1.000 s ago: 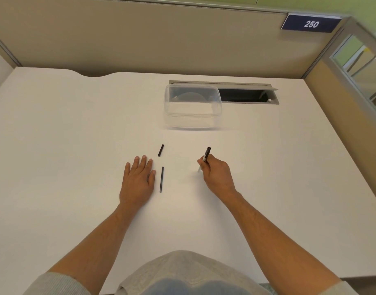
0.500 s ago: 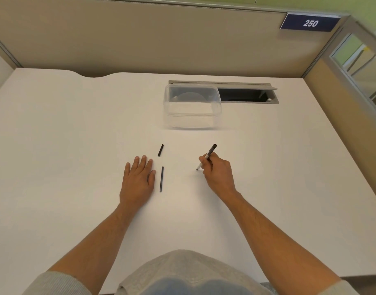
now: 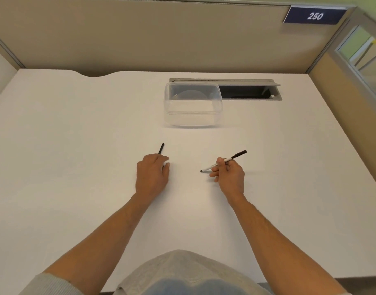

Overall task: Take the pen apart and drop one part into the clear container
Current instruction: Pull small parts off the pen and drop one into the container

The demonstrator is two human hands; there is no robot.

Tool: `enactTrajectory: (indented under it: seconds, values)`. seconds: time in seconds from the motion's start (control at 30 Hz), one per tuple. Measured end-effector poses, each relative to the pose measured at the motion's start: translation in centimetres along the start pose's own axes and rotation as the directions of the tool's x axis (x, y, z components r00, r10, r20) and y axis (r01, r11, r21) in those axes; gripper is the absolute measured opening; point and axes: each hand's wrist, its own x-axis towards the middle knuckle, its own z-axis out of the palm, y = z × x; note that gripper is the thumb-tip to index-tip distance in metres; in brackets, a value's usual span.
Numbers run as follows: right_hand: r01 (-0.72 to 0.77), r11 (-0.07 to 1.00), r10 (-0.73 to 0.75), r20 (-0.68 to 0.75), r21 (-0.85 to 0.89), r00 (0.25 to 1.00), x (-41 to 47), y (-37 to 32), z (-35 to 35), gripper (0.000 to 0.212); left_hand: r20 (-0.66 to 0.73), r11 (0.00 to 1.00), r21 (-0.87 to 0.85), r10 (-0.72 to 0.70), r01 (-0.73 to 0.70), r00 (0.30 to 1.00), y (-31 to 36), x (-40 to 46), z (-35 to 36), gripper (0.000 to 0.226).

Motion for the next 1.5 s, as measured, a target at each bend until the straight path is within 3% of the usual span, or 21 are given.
enactTrajectory:
  seconds: [0.13,0.27,0.37,0.63,1.13,1.5]
  values:
    - [-0.063,0.992,0.064,-0.003,0.106,0.998,-0.2,0.8,-0.7,0.024,0.133,0.985,-0.028,0.171,-0.169,0.976,3.7,-0.2,2.1,0.023]
    - [-0.121,0.976,0.121,0.009,0.180,0.993,-0.4,1.6,-1.4,0.026,0.285,0.974,-0.056,0.227,-0.220,0.931,6.0,-0.1,4.5,0.029]
    - [-0.168,0.958,0.170,0.011,0.232,0.985,-0.1,1.9,-2.1,0.028,0.323,0.970,-0.067,0.242,-0.233,0.915,6.5,-0.1,5.3,0.025]
    - [-0.227,0.933,0.223,0.045,0.281,0.974,0.1,1.7,-2.9,0.031,0.281,0.969,-0.105,0.244,-0.223,0.928,6.9,-0.2,5.5,0.014]
    - [-0.299,0.857,0.303,0.057,0.420,0.951,2.2,-0.7,-4.3,0.025,0.198,0.980,0.004,0.195,-0.200,0.961,4.8,1.5,2.2,0.010]
    - [-0.377,0.831,0.337,0.169,0.408,0.926,3.6,-2.1,-2.8,0.023,0.054,0.979,-0.181,-0.081,0.090,0.995,7.4,9.2,1.5,0.025]
